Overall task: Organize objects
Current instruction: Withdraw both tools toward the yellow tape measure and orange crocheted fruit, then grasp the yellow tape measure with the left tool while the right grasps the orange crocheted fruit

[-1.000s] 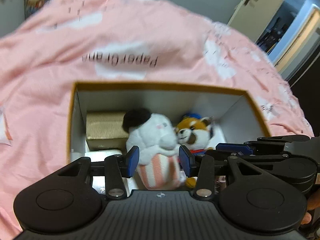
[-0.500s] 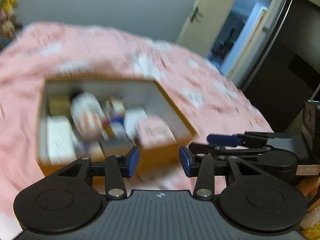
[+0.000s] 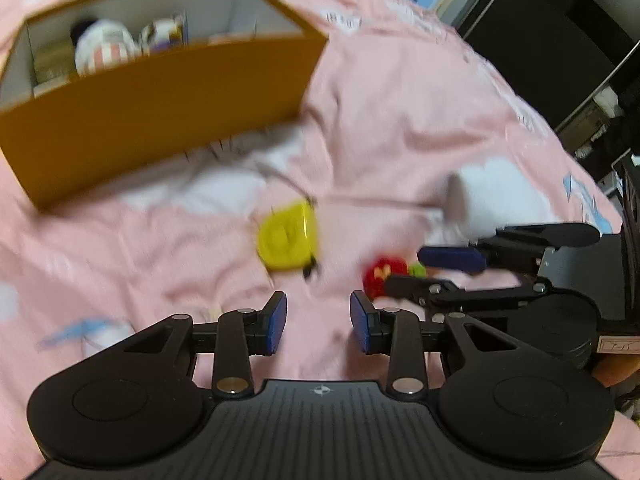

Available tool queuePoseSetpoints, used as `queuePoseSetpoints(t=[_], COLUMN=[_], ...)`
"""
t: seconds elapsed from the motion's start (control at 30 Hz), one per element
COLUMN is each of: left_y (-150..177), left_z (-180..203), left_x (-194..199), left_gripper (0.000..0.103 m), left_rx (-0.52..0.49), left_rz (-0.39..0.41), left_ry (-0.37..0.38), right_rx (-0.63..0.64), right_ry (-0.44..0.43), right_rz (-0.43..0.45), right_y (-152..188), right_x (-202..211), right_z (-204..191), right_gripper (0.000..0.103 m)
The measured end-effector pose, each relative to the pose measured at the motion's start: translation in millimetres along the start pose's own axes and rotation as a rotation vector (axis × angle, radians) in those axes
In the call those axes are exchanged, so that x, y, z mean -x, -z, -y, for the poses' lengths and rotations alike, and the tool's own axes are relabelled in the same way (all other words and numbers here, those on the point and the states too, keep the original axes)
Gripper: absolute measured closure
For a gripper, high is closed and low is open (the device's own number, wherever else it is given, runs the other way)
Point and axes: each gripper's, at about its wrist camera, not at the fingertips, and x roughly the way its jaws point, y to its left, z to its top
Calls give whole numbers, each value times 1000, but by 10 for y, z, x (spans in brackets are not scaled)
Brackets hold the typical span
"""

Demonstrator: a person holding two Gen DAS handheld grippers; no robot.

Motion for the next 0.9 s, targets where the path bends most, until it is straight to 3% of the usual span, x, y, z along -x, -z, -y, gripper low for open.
queuePoseSetpoints(t=[0.33, 0.43, 0.57, 0.6, 0.7, 0.83, 0.9], left_y=[86, 93, 33, 5, -100, -267, -336], left_z=[-72, -100, -107, -110, -123, -203, -297], left_x=[-189, -176, -128, -120, -142, -307, -449], left_gripper=[62, 62, 62, 58, 45, 44, 44], left_rx=[65, 85, 70, 65, 46, 9, 44], left_rz=[-95, -76, 4, 31, 83, 95, 80], left_ry=[-6, 21, 93, 102, 82, 47, 61], right_rx=[-70, -80, -82, -78, -77, -52, -29], right_ry=[-47, -38, -34, -35, -48, -48, -28], right_rz=[-98, -100, -65, -48, 17, 124, 140], right_y=[136, 150, 159, 149, 49, -172, -269], right_x=[-177, -179, -82, -37, 110, 257, 172], right_z=[121, 138, 156, 160, 208, 257, 272], right_gripper=[54, 59, 61, 61, 62, 65, 65])
